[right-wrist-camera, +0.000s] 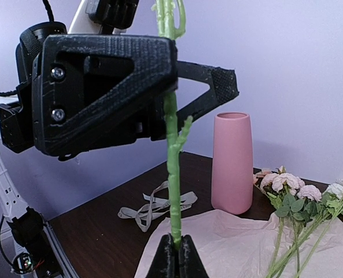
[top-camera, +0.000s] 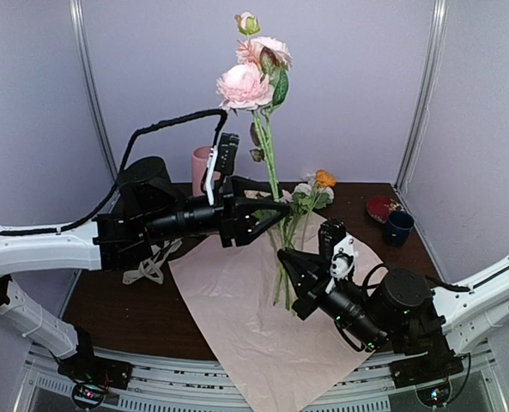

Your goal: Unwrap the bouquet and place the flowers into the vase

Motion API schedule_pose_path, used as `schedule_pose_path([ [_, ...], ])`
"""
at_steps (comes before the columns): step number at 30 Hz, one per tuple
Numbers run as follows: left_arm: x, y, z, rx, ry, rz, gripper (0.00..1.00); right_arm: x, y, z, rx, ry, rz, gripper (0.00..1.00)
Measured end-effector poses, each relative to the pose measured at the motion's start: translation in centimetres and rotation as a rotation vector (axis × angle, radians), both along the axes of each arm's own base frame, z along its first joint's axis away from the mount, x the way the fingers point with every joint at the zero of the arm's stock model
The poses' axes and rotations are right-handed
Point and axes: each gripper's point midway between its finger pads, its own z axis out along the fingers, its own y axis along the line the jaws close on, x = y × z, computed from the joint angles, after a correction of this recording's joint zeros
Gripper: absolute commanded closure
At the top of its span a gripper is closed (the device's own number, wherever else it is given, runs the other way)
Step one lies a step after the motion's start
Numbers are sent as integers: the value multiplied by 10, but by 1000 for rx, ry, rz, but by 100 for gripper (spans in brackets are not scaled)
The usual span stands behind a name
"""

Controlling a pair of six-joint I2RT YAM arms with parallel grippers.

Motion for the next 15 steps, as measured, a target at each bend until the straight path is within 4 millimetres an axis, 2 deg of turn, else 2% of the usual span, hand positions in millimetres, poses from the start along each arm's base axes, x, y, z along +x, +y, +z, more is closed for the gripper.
schedule_pose_path([
  [3, -2, -6, -1, -17, 22, -31, 53, 0, 0, 1, 10, 1, -1, 100],
  [10, -6, -8, 9, -75, 52, -70, 52, 1, -5, -3, 10, 6, -6, 100],
  [15, -6, -6, 16, -103, 61, -75, 65, 1, -8, -8, 5, 9, -7, 100],
])
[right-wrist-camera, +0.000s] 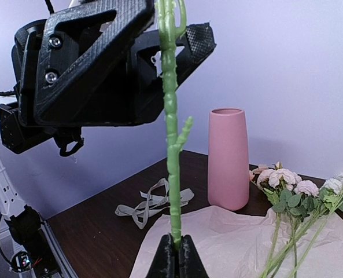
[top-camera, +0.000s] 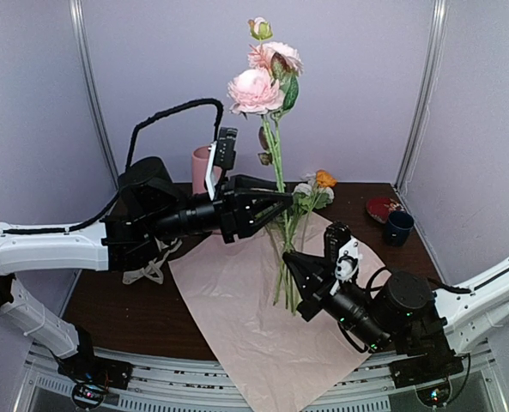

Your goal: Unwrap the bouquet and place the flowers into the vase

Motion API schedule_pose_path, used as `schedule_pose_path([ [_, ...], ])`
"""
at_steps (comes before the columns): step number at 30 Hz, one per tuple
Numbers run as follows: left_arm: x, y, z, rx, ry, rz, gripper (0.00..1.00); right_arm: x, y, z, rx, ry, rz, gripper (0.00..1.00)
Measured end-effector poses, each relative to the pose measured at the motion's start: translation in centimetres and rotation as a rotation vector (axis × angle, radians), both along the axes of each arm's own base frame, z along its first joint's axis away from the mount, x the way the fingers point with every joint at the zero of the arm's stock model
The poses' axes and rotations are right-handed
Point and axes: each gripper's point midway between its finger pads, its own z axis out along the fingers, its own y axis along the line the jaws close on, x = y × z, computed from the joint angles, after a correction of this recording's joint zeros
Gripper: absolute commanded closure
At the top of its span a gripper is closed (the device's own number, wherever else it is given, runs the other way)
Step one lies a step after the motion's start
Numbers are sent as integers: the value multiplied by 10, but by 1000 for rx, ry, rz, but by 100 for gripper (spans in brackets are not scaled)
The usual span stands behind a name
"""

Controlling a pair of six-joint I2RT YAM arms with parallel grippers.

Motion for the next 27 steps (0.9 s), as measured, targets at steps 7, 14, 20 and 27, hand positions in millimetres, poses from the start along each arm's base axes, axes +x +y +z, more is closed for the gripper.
schedule_pose_path([
  [7, 2, 0, 0, 0, 10, 11, 100, 0, -3, -3, 10, 12, 0, 100],
  [14, 6, -1, 2, 4, 8, 33, 100, 1, -5, -2, 12, 17, -4, 67],
  [20, 29, 1, 1, 39, 13, 156, 100, 1, 0, 1, -25, 49, -5, 1],
  [27, 108, 40, 33, 61, 22, 448, 100, 7, -22, 29, 23, 74, -55, 0],
])
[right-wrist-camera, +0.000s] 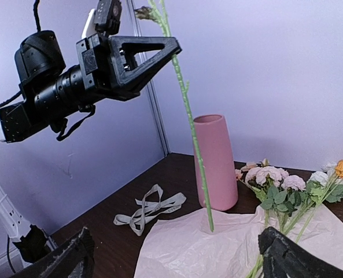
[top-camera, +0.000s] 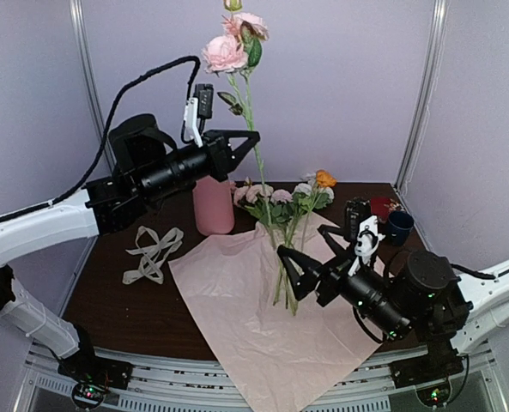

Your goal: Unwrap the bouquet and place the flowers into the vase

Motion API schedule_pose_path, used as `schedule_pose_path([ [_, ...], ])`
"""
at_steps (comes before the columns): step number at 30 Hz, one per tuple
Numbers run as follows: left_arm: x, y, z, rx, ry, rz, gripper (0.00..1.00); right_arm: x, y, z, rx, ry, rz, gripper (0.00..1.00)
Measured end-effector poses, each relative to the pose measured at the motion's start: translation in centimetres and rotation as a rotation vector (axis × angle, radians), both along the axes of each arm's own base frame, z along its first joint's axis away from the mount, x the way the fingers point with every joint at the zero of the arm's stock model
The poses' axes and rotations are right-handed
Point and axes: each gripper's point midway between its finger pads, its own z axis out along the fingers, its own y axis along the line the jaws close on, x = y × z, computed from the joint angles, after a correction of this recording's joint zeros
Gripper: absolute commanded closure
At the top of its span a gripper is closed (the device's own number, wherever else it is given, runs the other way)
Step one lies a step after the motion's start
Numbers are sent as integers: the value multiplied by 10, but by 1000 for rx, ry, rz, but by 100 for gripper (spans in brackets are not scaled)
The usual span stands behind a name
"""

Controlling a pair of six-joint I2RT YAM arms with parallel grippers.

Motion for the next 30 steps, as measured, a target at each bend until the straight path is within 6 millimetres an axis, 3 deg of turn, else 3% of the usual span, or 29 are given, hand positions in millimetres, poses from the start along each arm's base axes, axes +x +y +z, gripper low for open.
schedule_pose_path([
  [3, 36, 39, 23, -8, -18, 177, 100, 8, -22, 14, 44, 7, -56, 0],
  [6, 47, 69, 49, -17, -61, 304, 100, 21, -43, 17, 64, 26, -129, 0],
  [13, 52, 125, 127, -72, -197, 534, 100, 57, -88, -12, 50, 86, -293, 0],
  [18, 80, 165, 153, -81, -240, 678, 100, 72, -110, -24, 71, 106, -359, 0],
  [21, 118, 188, 155, -78, -233, 749, 100, 80, -116, -25, 77, 110, -381, 0],
  [25, 166, 201, 137, -57, -184, 770, 100, 88, -117, -28, 39, 114, -399, 0],
  [27, 189, 197, 125, -46, -153, 749, 100, 92, -117, -27, 24, 116, -409, 0],
  [30, 206, 181, 104, -19, -112, 695, 100, 100, -116, -25, 8, 118, -417, 0],
])
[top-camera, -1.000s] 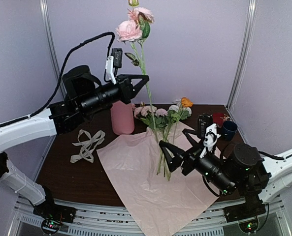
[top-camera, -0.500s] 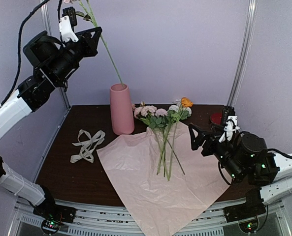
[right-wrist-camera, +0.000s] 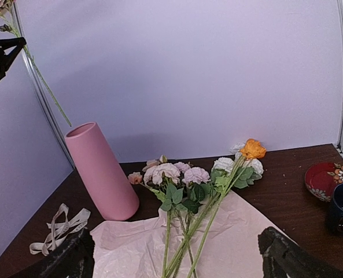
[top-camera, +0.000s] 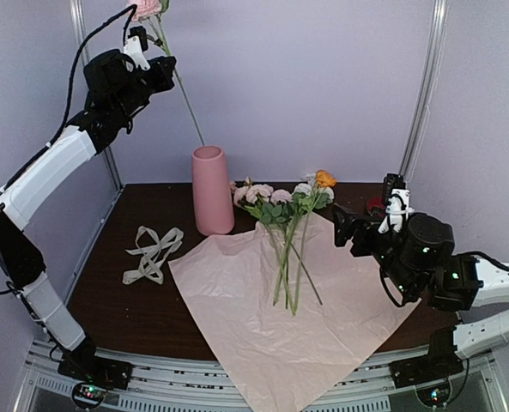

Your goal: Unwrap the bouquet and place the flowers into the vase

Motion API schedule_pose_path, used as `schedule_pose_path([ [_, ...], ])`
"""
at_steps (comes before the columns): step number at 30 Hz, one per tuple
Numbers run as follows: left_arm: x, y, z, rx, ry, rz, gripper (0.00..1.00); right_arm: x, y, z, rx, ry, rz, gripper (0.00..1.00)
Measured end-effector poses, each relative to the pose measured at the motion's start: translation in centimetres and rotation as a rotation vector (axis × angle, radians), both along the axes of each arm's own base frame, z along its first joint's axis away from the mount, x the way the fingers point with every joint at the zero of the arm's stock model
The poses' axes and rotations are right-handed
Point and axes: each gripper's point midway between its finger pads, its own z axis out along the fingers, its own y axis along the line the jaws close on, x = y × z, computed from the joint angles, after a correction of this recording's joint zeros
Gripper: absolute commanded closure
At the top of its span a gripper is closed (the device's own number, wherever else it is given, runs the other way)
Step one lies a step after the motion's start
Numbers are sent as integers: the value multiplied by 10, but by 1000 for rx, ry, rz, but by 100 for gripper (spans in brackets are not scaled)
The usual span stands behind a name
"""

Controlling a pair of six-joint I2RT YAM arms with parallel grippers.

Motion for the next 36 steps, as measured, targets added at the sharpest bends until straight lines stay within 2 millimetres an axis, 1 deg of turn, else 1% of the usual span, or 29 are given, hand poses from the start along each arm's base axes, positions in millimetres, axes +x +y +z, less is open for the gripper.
schedule_pose_path([
  [2, 7, -11, -15, 13, 37, -39, 100, 6, -1, 2, -4, 2, -8, 0],
  [5, 9, -18, -25, 26, 64, -70, 100, 12, -2, 4, -6, 5, -8, 0],
  [11, 7, -17, -27, 43, 62, -68, 100, 15, 2, 5, -9, 6, 4, 0],
  [15, 10, -17, -39, 72, 74, -69, 100, 16, 4, 2, -13, 13, 10, 0],
  [19, 21, -21, -53, 96, 86, -87, 100, 19, 9, -1, -13, 29, 8, 0],
  [21, 30, -23, -64, 106, 103, -93, 100, 21, 14, -1, -16, 40, 6, 0],
  [24, 45, -27, -89, 121, 145, -93, 100, 26, 22, 0, -11, 58, 1, 0],
  [25, 49, -28, -100, 124, 166, -93, 100, 27, 24, 1, -8, 65, -1, 0],
  [29, 58, -31, -146, 141, 255, -99, 100, 30, 30, -3, 21, 90, -6, 0],
  [32, 61, -34, -170, 157, 304, -109, 100, 31, 32, -8, 48, 111, -10, 0],
  [33, 60, -35, -176, 162, 318, -112, 97, 31, 32, -9, 57, 117, -11, 0],
  [36, 59, -37, -193, 177, 350, -129, 82, 31, 33, -11, 79, 130, -9, 0],
])
